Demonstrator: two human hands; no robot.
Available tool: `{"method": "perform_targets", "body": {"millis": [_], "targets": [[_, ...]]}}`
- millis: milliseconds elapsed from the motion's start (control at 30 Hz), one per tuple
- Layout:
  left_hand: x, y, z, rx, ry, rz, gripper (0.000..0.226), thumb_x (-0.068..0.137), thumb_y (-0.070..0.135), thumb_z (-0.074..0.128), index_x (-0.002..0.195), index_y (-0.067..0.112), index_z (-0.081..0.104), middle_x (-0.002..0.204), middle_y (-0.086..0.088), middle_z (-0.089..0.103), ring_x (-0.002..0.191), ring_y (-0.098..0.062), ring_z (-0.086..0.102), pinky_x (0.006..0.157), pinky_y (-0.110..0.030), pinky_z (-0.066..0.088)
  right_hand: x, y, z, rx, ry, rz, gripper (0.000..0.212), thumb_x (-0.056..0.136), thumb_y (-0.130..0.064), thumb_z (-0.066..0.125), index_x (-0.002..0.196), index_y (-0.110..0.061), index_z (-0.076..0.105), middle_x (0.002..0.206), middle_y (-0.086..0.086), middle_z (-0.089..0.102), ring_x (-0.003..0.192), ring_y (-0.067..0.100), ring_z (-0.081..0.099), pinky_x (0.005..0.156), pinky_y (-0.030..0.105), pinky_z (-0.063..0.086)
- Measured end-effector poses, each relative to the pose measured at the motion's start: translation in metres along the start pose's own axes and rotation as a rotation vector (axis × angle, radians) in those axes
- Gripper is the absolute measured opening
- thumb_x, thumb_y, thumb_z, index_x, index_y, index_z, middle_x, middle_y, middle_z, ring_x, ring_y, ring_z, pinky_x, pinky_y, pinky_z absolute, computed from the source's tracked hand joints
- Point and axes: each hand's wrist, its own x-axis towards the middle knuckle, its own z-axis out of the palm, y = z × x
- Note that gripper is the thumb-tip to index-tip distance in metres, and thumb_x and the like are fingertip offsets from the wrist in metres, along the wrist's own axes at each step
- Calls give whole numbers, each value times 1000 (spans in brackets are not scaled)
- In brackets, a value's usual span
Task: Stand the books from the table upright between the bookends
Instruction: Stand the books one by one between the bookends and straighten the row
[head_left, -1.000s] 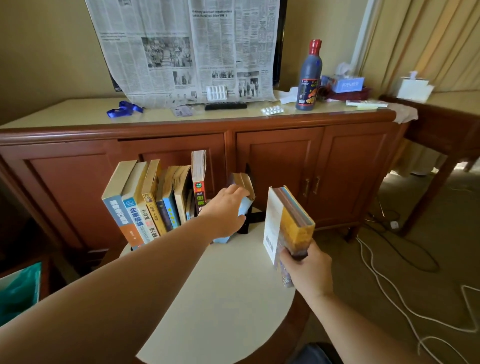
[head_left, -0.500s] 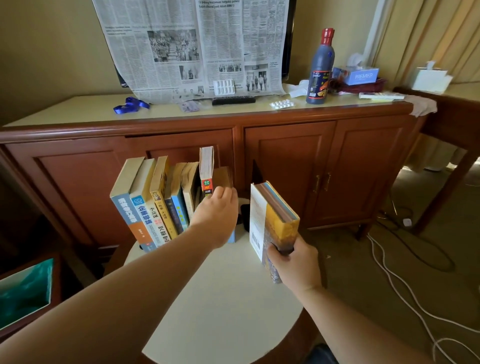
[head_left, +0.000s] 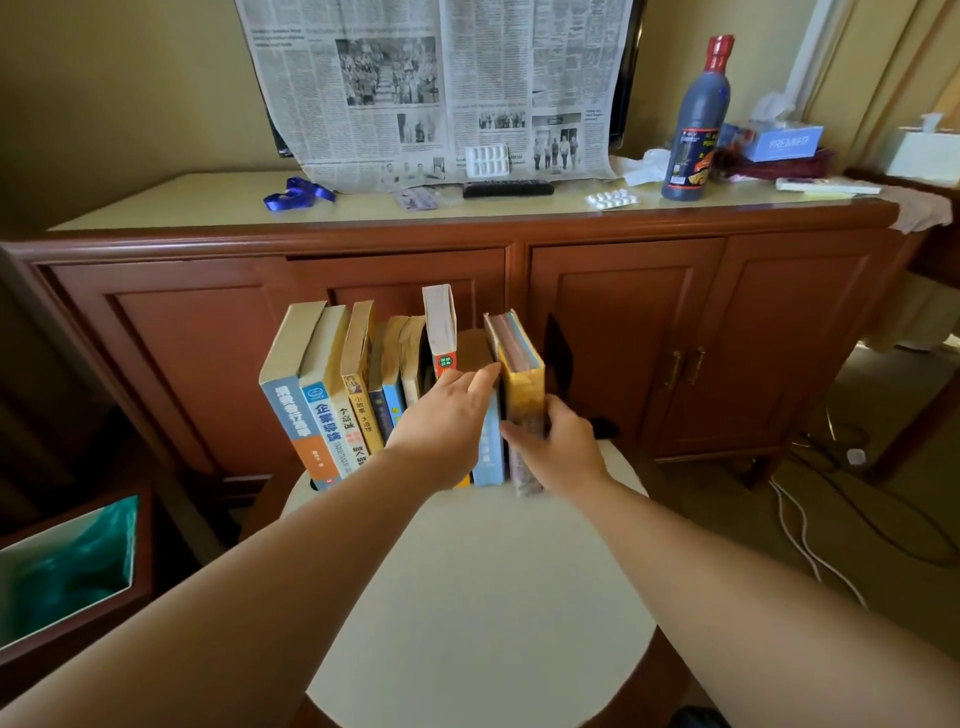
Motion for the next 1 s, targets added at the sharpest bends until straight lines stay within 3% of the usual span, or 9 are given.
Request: {"method": "perform_targets", "body": {"millis": [133,300,400,533,600,700,800,900,1000], "targets": [[1,-4,0,-62,22,-42,80,95,-7,51,163,19,17,156,-5,42,146,-21,34,105,-38,53,3,11,8,16,-110,11,48,92,-51,69,131,-26,56,109,-10,71,104,15,69,79,27,51],[-4,-1,5,-104,55,-59,78,99,-1,53,164,24,17,158,-3,42,146,-20,35,105,-34,50,14,18,12,-201,-242,31,60,104,-53,48,156,-33,27,143,1,60,133,28,55,99,35,45],[-9,-4,8,-115,48,-43,79,99,0,52,165,25,15,166,1,34,154,-17,24,116,-33,40,16,14,11,-268,-285,37,62,107,-47,43,161,-28,17,144,4,58,130,29,56,91,29,40],[-23,-7,10,-154,-23,36,86,100,2,47,167,31,3,174,14,0,157,0,-8,128,-27,13,17,16,7,-335,-332,64,63,108,-47,40,161,-23,16,136,7,62,120,29,63,84,30,44],[-33,-9,13,-170,-64,57,86,101,6,48,167,34,1,172,19,-11,152,4,-18,123,-24,18,13,17,8,-348,-320,72,63,106,-48,44,159,-23,21,137,7,63,118,29,64,85,33,48],[-54,-14,20,-133,-128,57,83,102,17,52,166,38,4,171,22,-13,155,3,-16,117,-27,35,-1,22,10,-255,-301,69,74,98,-47,62,158,-29,22,145,1,58,127,25,59,99,39,50],[-80,-20,31,-145,-214,4,76,101,26,58,165,37,18,173,17,-4,159,-4,-5,119,-35,39,-17,31,11,-204,-270,98,97,87,-54,70,161,-37,8,152,-4,52,132,22,55,103,43,50],[-109,-28,46,-215,-228,-139,65,100,33,63,159,34,35,168,10,29,155,-16,28,119,-36,36,-34,44,11,-239,-257,189,104,89,-60,67,164,-32,0,166,0,31,147,25,39,111,42,41],[-133,-40,59,-329,-209,-367,51,99,36,66,147,36,49,156,9,43,148,-18,36,113,-36,44,-50,61,7,-310,-252,206,87,92,-56,65,162,-26,22,162,2,37,145,24,40,112,38,39]]}}
